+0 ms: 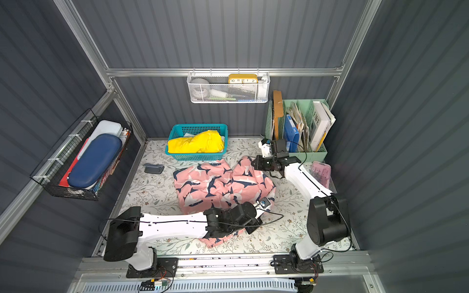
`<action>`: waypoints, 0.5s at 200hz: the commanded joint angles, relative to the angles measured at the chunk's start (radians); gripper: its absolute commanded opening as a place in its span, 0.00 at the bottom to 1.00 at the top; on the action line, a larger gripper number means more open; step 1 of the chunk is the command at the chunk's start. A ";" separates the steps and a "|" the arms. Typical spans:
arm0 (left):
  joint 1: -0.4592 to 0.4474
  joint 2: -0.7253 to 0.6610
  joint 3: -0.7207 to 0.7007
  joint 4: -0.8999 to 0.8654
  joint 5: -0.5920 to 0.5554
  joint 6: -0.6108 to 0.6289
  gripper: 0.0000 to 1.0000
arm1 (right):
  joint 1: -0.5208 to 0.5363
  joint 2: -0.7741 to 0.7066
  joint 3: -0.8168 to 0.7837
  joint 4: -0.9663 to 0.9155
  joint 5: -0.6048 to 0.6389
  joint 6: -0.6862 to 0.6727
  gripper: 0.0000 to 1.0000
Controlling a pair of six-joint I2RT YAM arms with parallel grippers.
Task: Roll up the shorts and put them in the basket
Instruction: Fold the shorts at the center of the board.
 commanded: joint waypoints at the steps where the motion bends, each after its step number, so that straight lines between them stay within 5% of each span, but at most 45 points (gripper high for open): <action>1: 0.000 -0.077 -0.073 -0.007 -0.085 -0.068 0.00 | 0.061 0.030 0.069 0.002 -0.070 -0.021 0.00; 36: 0.000 -0.188 -0.194 -0.109 -0.162 -0.235 0.00 | 0.158 0.132 0.160 0.019 -0.195 0.004 0.00; 100: -0.001 -0.425 -0.436 -0.244 -0.222 -0.545 0.00 | 0.282 0.353 0.287 -0.005 -0.227 0.010 0.00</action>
